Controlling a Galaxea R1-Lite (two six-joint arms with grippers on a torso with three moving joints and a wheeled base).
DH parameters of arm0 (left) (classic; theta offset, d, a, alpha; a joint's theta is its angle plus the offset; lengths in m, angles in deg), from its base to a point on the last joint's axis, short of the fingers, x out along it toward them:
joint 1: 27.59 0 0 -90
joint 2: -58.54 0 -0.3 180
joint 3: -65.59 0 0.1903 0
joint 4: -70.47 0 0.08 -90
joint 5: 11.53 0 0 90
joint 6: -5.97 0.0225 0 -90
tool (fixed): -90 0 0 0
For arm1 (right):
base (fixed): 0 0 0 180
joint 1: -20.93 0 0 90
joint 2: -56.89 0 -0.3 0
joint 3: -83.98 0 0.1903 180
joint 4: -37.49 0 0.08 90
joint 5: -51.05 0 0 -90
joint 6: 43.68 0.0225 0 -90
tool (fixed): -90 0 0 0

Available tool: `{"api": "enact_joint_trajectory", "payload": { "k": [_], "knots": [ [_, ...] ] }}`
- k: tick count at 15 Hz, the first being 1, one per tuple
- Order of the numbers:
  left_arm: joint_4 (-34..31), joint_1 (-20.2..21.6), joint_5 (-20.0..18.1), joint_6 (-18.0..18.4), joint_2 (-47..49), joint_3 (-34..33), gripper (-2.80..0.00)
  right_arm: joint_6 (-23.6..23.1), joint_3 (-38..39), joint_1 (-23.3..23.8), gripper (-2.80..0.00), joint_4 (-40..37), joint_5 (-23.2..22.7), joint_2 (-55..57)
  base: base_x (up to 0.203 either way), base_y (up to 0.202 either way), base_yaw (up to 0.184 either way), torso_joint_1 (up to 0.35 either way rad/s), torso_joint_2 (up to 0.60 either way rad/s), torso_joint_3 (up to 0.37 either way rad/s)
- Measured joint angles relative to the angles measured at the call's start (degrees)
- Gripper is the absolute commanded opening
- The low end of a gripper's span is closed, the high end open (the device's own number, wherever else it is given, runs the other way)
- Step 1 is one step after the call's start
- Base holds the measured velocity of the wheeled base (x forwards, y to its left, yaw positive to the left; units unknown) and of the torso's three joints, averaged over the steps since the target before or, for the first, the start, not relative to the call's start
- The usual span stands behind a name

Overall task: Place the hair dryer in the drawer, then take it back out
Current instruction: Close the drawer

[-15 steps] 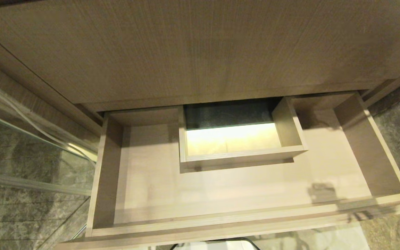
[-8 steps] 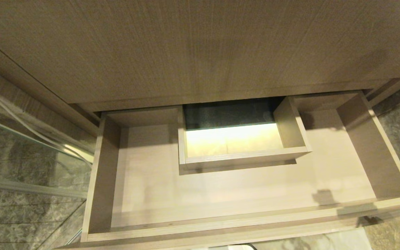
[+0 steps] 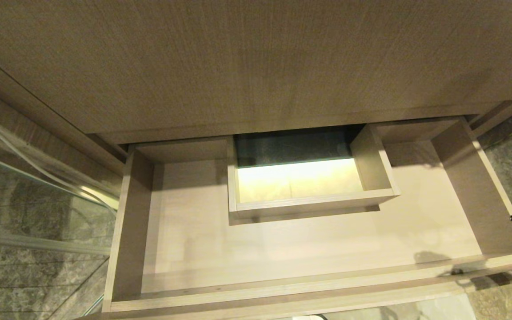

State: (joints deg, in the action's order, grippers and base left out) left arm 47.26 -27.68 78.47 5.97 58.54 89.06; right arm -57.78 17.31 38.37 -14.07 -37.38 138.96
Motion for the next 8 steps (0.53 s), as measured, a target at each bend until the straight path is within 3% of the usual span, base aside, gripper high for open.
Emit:
{"api": "enact_joint_trajectory", "payload": {
  "k": [4, 8],
  "knots": [
    [0.0, 0.0, 0.0, 0.0, 0.0, 0.0, -2.80, -3.2, -1.7, 2.0, -2.80, 0.5, 0.2, 9.4, 0.000, 0.000, 0.000, 0.000, 0.00, 0.000],
    [0.0, 0.0, 0.0, 0.0, 0.0, 0.0, -2.80, -3.3, -3.4, 2.4, -2.80, 2.7, 0.2, 13.6, 0.000, 0.000, 0.000, 0.000, 0.00, 0.000]
  ]
}}
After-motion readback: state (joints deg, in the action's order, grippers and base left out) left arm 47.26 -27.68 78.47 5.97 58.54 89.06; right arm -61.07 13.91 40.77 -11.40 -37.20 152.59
